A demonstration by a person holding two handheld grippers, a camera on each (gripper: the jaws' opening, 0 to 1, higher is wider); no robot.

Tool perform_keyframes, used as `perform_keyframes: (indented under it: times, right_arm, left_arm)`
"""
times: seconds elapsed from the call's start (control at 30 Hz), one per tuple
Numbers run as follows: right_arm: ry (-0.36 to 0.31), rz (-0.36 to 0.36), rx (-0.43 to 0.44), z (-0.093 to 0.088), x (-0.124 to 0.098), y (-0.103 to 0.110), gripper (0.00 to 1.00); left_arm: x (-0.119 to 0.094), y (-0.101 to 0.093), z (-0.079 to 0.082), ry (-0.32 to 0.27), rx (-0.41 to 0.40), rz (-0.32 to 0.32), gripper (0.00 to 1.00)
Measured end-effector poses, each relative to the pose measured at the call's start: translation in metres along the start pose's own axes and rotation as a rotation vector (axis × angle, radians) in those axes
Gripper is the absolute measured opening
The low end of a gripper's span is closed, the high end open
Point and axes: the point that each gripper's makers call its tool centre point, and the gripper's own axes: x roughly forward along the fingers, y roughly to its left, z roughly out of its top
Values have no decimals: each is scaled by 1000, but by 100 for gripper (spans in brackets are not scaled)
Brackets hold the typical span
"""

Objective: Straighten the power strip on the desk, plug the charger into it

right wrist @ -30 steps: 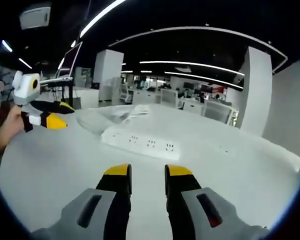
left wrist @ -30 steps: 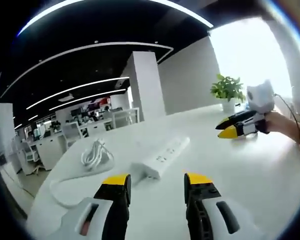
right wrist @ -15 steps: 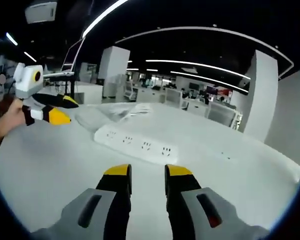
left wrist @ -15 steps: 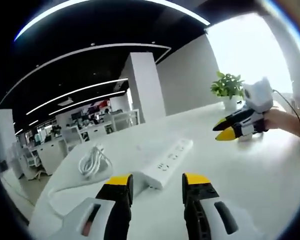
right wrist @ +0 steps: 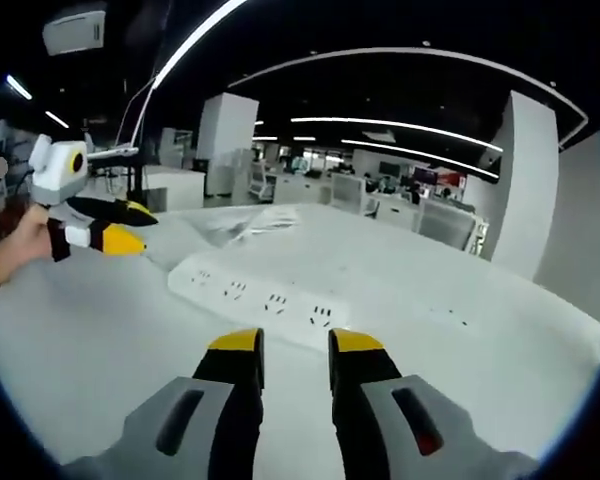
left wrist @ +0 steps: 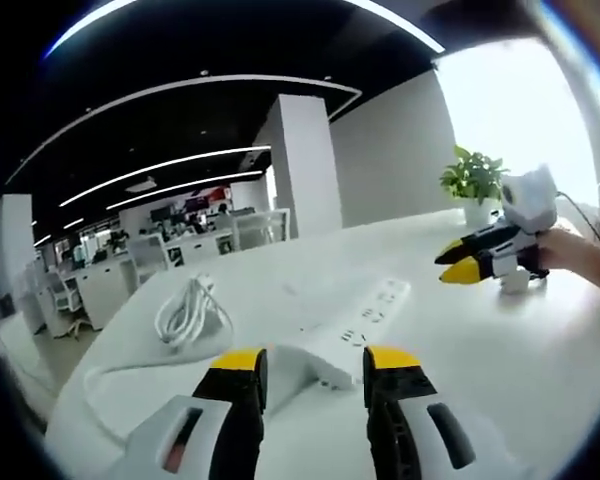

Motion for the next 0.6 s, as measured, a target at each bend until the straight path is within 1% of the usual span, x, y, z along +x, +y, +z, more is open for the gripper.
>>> perform_keyframes:
  times: [0.1, 0.17, 0.23, 0.33, 0.4, 0.5, 0.6]
  right_arm:
    - [5, -1, -8, 0, 5, -3, 25]
    - [1, 1, 6, 2, 8, -5, 24]
    - [5, 4, 17, 2, 11, -8, 24]
    - [15, 11, 28, 0, 16, -12, 24]
    - [29, 27, 33, -4, 20, -14, 24]
    - [36, 43, 59, -9, 25, -18, 24]
    - [41, 47, 49, -14, 28, -19, 24]
  left_arm:
    - [6, 5, 2, -7, -19, 1, 38]
    - [9, 6, 1, -9, -18, 4, 36]
    - [12, 3, -2, -7, -12, -4, 36]
    - [15, -6, -9, 5, 3, -40, 36]
    - [17, -10, -13, 14, 9, -58, 36]
    - [17, -12, -15, 18, -1, -71, 36]
    - [19, -11, -17, 21, -16, -75, 36]
